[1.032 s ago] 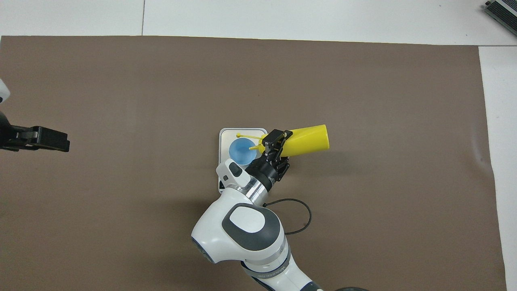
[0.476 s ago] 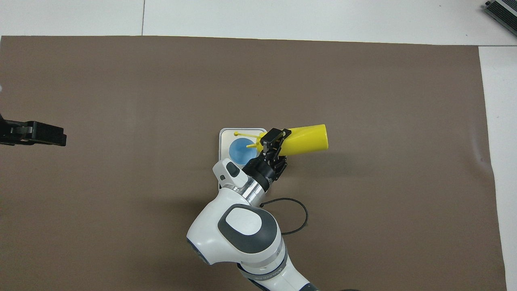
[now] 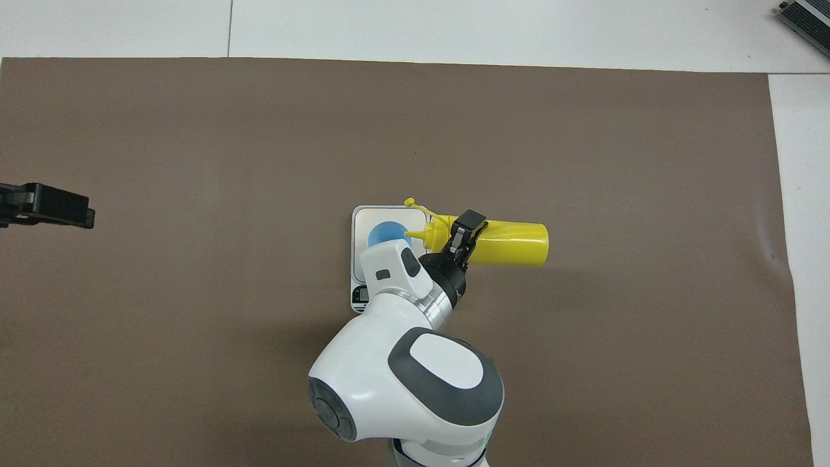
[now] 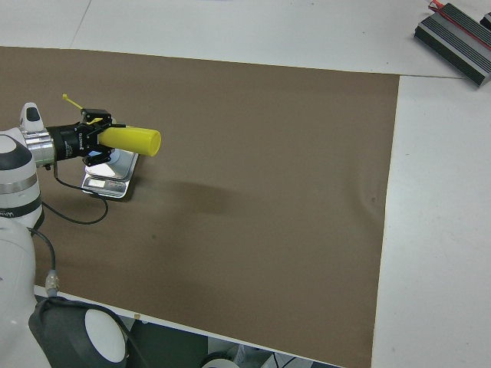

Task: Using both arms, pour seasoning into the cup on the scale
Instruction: 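Turn the yellow bottle upright and carry it back beside the scale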

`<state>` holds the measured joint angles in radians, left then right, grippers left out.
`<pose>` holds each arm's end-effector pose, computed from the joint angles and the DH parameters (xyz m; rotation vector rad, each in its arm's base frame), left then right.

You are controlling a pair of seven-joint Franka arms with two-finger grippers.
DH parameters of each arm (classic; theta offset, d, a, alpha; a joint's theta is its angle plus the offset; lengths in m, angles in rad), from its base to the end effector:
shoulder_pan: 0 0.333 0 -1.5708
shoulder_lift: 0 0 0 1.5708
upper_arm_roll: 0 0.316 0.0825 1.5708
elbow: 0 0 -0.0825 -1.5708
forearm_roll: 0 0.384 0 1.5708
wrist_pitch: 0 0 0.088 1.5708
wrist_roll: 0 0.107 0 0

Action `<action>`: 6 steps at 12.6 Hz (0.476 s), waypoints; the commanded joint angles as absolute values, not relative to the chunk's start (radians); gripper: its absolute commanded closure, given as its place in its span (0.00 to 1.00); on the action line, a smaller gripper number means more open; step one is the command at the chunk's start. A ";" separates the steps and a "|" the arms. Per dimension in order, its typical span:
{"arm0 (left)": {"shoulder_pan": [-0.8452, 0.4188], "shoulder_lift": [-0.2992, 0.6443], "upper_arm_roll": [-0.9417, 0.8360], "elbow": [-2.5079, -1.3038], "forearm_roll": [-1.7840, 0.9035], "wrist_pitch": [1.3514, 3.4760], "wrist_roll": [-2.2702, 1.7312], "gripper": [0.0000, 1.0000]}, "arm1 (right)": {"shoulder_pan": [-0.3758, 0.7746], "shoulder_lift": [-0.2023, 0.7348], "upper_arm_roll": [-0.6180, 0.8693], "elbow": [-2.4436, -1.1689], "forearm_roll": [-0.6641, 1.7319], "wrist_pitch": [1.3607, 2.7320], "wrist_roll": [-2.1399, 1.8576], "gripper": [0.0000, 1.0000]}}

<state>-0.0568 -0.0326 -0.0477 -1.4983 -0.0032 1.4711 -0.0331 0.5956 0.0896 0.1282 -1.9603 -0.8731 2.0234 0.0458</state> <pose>0.5310 -0.0566 0.6673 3.1376 -0.1125 0.0082 0.4678 0.3523 0.4455 2.0562 1.2460 0.3368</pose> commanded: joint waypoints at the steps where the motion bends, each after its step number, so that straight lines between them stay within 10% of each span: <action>1: -0.052 -0.018 -0.049 -1.463 -0.015 1.439 -0.040 0.00 | 0.516 0.020 0.140 -2.016 -0.740 2.104 -0.056 0.77; 6: -0.051 -0.021 -0.049 -1.474 -0.014 1.470 -0.040 0.00 | 0.344 -0.047 0.140 -2.075 -0.424 2.262 -0.274 0.77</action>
